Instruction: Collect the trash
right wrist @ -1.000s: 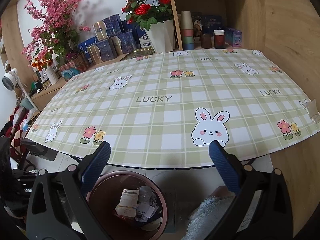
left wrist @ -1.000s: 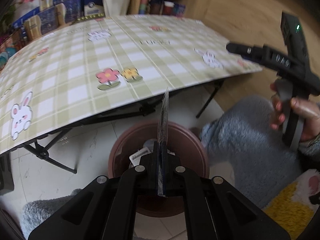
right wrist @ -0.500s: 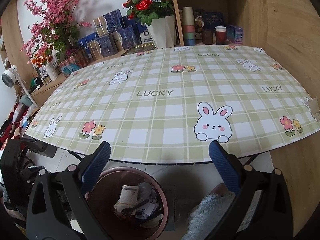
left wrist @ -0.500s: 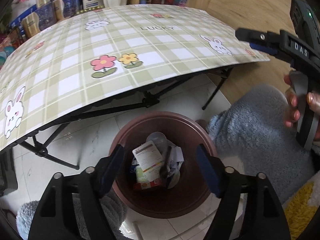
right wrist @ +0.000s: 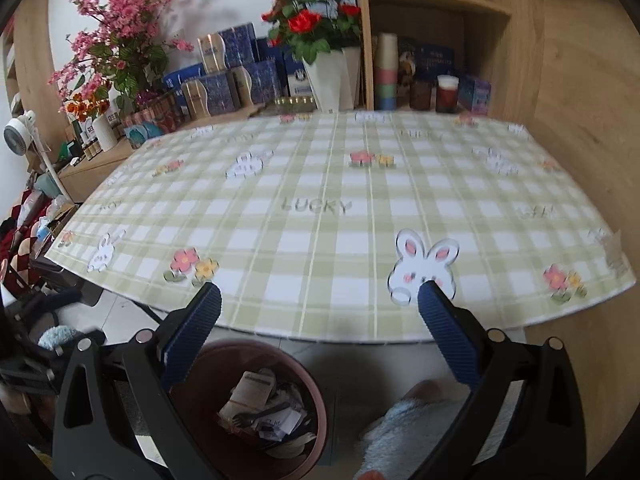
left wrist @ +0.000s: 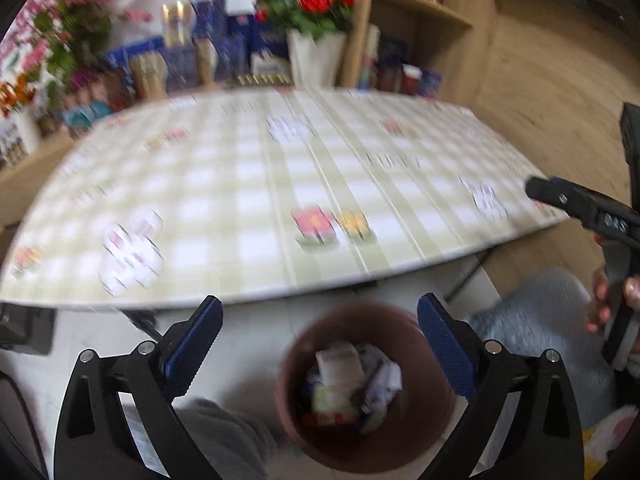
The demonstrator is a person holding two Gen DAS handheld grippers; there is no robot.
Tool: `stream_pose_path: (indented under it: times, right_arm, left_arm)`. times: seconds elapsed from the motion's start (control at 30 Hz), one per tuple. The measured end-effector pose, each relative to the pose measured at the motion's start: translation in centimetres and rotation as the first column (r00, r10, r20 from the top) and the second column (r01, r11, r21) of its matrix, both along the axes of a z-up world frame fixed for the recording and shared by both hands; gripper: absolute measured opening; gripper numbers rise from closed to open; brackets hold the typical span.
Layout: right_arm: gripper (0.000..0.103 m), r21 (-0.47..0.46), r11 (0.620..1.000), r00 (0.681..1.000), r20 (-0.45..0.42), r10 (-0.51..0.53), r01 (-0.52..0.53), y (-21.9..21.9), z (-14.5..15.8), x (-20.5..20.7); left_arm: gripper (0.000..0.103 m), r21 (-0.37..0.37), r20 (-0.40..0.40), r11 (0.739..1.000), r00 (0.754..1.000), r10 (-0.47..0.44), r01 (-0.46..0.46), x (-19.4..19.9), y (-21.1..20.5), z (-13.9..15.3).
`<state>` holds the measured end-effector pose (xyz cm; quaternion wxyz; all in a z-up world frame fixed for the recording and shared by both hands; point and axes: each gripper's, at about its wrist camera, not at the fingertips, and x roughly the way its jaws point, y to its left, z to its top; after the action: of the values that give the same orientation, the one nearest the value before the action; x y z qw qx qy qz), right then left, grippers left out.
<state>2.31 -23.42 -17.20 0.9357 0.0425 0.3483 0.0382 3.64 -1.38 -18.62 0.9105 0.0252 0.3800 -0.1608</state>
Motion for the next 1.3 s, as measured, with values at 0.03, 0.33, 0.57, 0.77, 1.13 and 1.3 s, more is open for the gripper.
stream_pose_path:
  times: [0.03, 0.33, 0.57, 0.77, 1.13, 1.3]
  right_arm:
    - [0.097, -0.001, 1.0, 1.0, 0.01, 0.004, -0.004, 0.1, 0.7, 0.0]
    - [0.097, -0.039, 0.999, 0.992, 0.124, 0.024, -0.02, 0.6, 8.4, -0.6]
    - [0.097, -0.042, 0.999, 0.983, 0.184, 0.025, -0.018, 0.3, 12.1, -1.7]
    - [0.097, -0.055, 0.998, 0.977, 0.213, 0.029, -0.018, 0.5, 13.6, -2.3]
    - [0.097, -0.048, 0.999, 0.976, 0.217, 0.032, -0.022, 0.6, 14.0, -2.6]
    - [0.097, -0.05, 0.998, 0.977, 0.213, 0.033, -0.023, 0.7, 13.9, -2.7]
  left_arm:
    - [0.096, 0.003, 0.02, 1.0, 1.0, 0.01, -0.01, 0.1, 0.2, 0.8]
    - [0.097, -0.023, 0.254, 0.997, 0.965, 0.071, -0.067, 0.0, 2.6, 12.2]
    - [0.097, 0.0, 0.355, 0.992, 0.927, 0.118, -0.126, -1.3, 3.5, 17.8]
    - [0.097, 0.009, 0.37, 0.991, 0.921, 0.123, -0.136, -2.3, 3.8, 19.1]
    - [0.097, 0.008, 0.393, 0.99, 0.91, 0.128, -0.143, -2.9, 3.3, 19.6]
    - [0.097, 0.005, 0.387, 0.991, 0.913, 0.124, -0.137, -3.0, 3.3, 19.5]
